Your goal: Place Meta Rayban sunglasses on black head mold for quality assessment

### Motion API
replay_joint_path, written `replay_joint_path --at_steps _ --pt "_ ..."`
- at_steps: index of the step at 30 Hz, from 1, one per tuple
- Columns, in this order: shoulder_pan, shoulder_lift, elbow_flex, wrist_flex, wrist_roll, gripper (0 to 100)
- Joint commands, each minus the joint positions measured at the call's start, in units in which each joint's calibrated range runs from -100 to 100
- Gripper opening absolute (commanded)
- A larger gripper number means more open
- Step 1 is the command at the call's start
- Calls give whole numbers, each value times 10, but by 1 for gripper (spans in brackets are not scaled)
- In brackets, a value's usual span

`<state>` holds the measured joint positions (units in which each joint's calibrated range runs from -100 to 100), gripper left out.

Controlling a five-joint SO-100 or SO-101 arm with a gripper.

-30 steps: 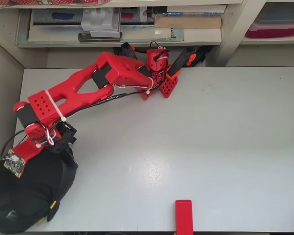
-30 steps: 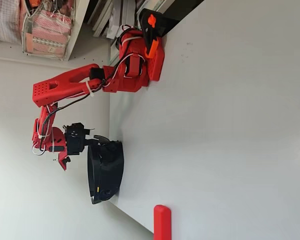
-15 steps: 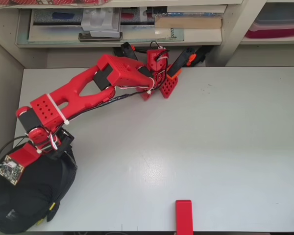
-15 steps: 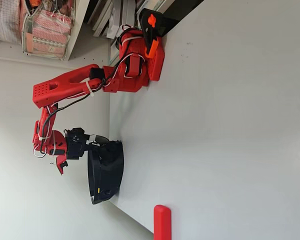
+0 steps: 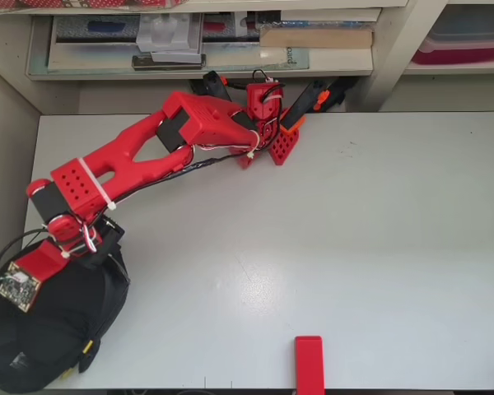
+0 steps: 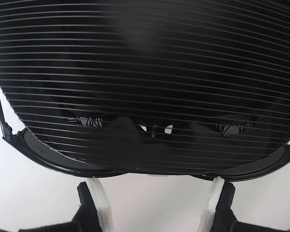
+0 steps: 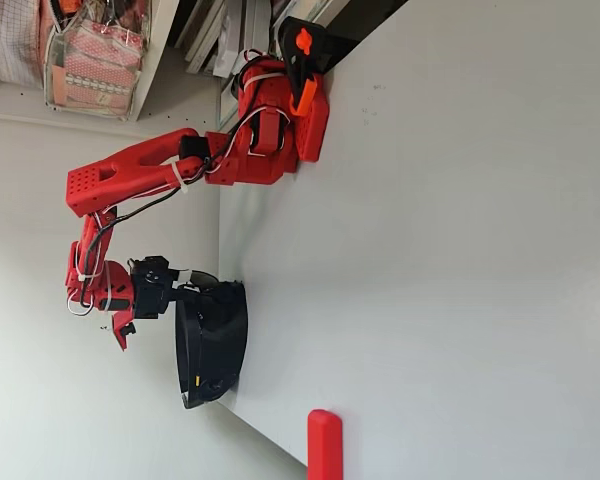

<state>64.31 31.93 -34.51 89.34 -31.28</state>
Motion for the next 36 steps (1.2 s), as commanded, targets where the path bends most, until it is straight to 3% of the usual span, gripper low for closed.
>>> replay_joint_path --at_steps 1,17,36 --pt "0 -8 -56 -25 12 93" --pt "14 -73 -63 42 -4 93" --pt "19 -39 -65 76 18 93"
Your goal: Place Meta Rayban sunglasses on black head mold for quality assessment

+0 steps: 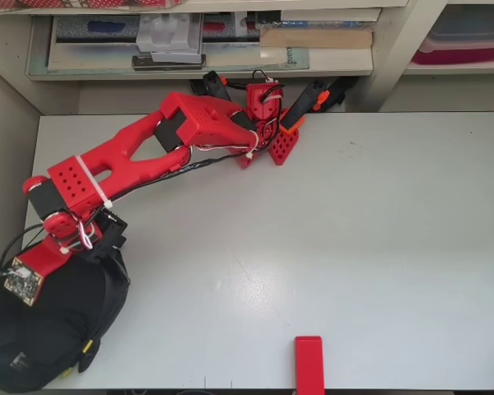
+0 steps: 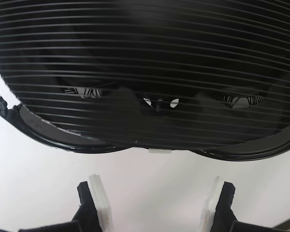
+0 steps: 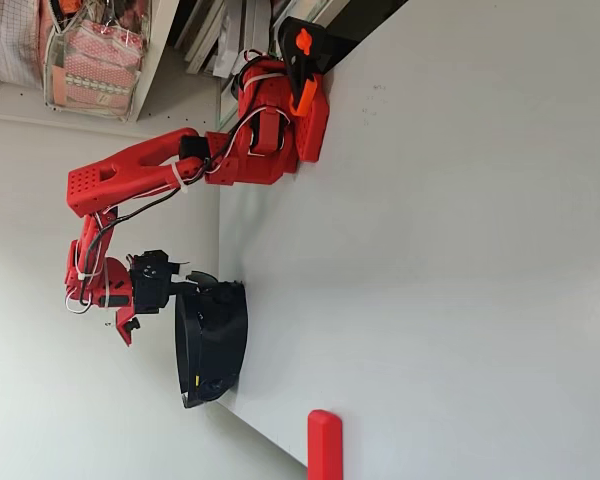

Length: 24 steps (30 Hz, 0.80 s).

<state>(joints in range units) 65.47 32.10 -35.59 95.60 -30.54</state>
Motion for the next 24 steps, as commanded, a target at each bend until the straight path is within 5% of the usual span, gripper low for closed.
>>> replay_joint_path --at_steps 1,24 --pt "7 -38 -54 13 11 93" --pt "5 -9 -56 9 12 93"
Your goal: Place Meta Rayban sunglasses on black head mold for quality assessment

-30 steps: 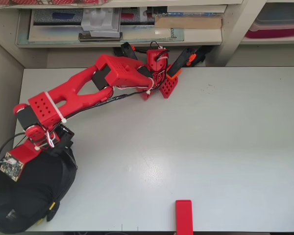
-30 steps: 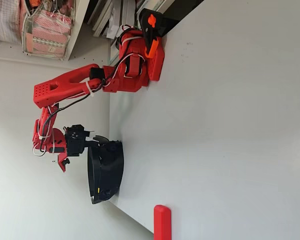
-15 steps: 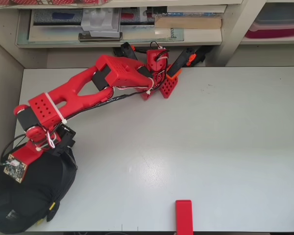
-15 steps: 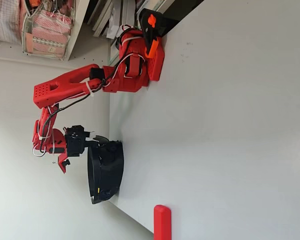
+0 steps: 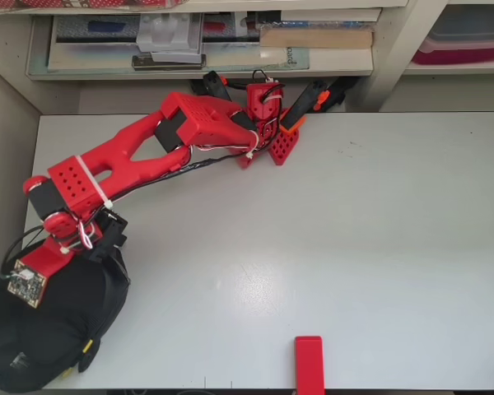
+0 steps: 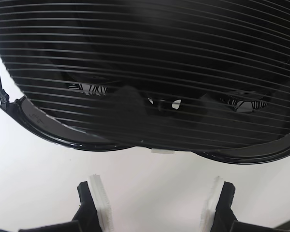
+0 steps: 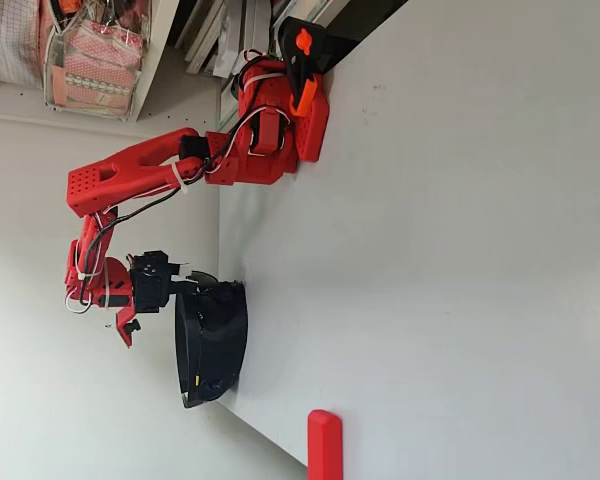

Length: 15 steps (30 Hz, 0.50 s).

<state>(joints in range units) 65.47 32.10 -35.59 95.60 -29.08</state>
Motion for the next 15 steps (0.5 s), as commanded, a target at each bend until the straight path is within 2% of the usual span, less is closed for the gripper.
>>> replay_joint_path --at_steps 1,15 --pt "4 -6 -61 9 -3 93" --pt "-1 48 -132 9 -2 93"
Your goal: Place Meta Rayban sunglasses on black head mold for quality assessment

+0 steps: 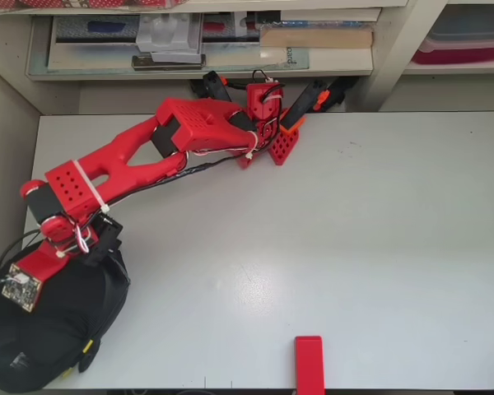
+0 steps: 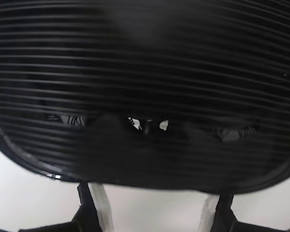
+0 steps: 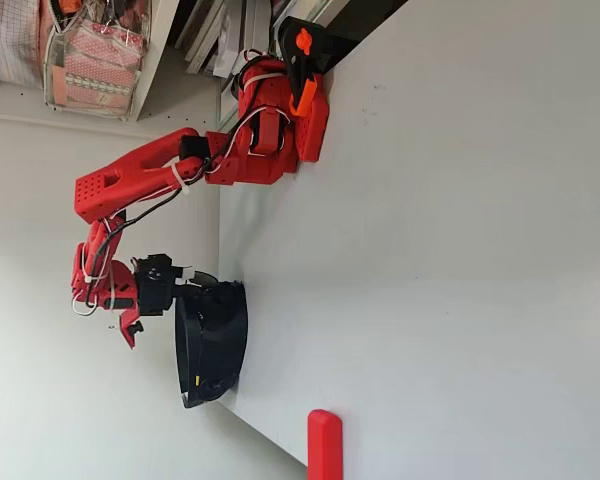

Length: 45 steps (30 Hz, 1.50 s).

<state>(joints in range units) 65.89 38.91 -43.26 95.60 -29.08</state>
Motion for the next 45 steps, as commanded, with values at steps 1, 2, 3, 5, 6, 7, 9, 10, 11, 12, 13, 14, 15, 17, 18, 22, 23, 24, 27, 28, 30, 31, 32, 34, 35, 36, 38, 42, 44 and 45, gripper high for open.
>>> replay_joint_path --at_steps 1,2,3,5,6,7,9,10,11,12,13,14,15,17,18,22,23,24,27,28,30,31,32,34,35,36,38,42,44,45 --pt "-6 -21 -56 9 -2 93" --pt "-6 -23 -56 9 -2 93" --pt "-6 -26 -56 9 -2 93" --pt "-6 -28 -56 9 -2 93" --pt "-5 -29 -57 9 -2 93" --pt "-5 -30 -57 9 -2 93" --pt "-5 -30 -57 10 -2 93" --pt "-5 -30 -58 10 -2 93" --pt "-5 -30 -61 10 -3 93" --pt "-6 -29 -70 10 -3 93" --pt "-7 -28 -80 10 -3 93" --pt "-10 -28 -88 10 -4 93" --pt "-11 -28 -95 10 -4 93" --pt "-12 -28 -105 10 -8 93" --pt "-12 -28 -107 11 -9 93" --pt "-12 -24 -107 13 -9 93" --pt "-12 -23 -107 14 -9 93" --pt "-12 -23 -107 15 -9 93" --pt "-13 -21 -107 15 -9 93" --pt "-14 -21 -107 15 -9 93" --pt "-13 -21 -105 16 -8 93" --pt "-10 -21 -102 18 -6 93" --pt "-8 -21 -100 20 -4 93" --pt "-6 -25 -100 34 -4 93" --pt "-4 -28 -103 40 -3 93" --pt "0 -31 -109 43 -2 93" --pt "3 -44 -113 43 -1 93" --pt "1 -78 -111 43 0 93" --pt "-2 -80 -110 43 0 93" --pt "-4 -79 -110 43 0 93"
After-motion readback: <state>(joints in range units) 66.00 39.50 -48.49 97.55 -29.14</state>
